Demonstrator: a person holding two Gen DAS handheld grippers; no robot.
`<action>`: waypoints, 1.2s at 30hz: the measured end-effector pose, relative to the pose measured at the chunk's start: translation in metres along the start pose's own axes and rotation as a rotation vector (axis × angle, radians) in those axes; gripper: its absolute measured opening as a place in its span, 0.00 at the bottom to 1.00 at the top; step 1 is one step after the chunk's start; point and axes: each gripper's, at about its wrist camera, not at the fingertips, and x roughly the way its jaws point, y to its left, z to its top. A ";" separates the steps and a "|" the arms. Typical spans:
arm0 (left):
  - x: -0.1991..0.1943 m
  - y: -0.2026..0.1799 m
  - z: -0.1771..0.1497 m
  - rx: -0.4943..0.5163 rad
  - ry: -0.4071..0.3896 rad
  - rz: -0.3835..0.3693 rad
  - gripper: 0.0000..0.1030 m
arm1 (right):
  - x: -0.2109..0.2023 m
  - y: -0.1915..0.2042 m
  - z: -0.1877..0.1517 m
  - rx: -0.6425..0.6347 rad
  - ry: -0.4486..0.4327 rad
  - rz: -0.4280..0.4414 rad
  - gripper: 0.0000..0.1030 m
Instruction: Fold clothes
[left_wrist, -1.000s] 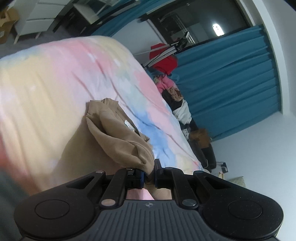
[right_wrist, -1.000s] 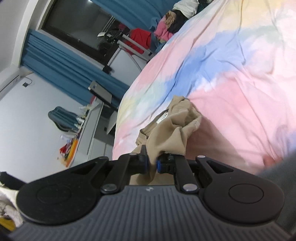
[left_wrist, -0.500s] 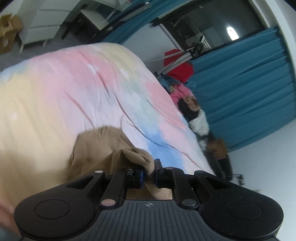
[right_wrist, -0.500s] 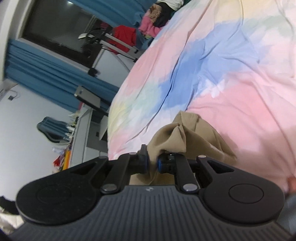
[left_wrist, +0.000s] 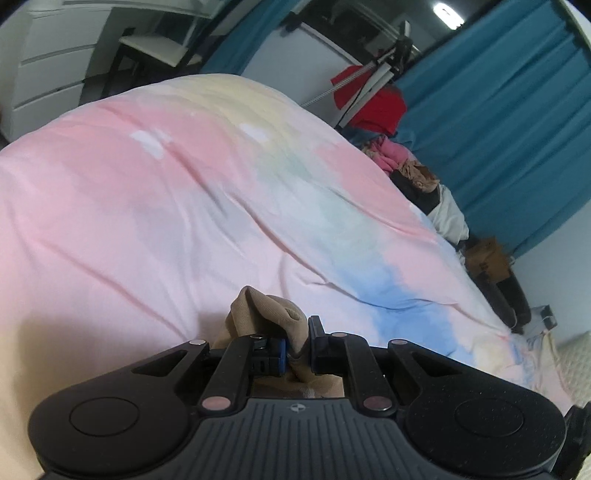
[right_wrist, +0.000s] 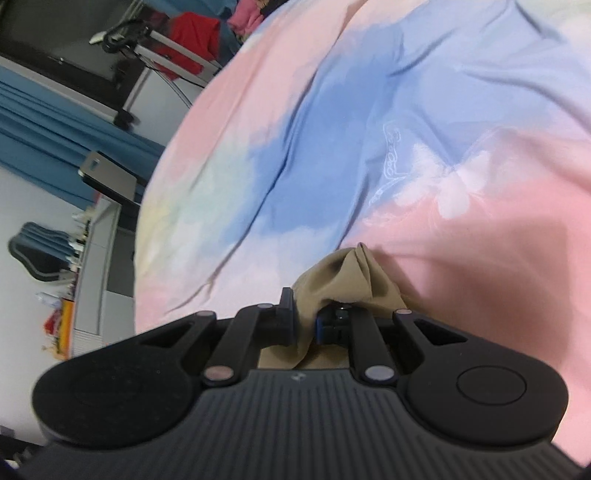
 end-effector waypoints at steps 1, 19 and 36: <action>0.004 0.002 0.000 0.003 0.005 0.005 0.12 | 0.004 0.000 0.001 -0.009 0.003 -0.002 0.14; -0.030 -0.052 -0.048 0.528 -0.118 0.033 0.76 | -0.032 0.044 -0.044 -0.576 -0.075 0.104 0.77; -0.016 -0.042 -0.070 0.562 -0.079 0.157 0.75 | -0.019 0.039 -0.065 -0.669 -0.192 -0.018 0.75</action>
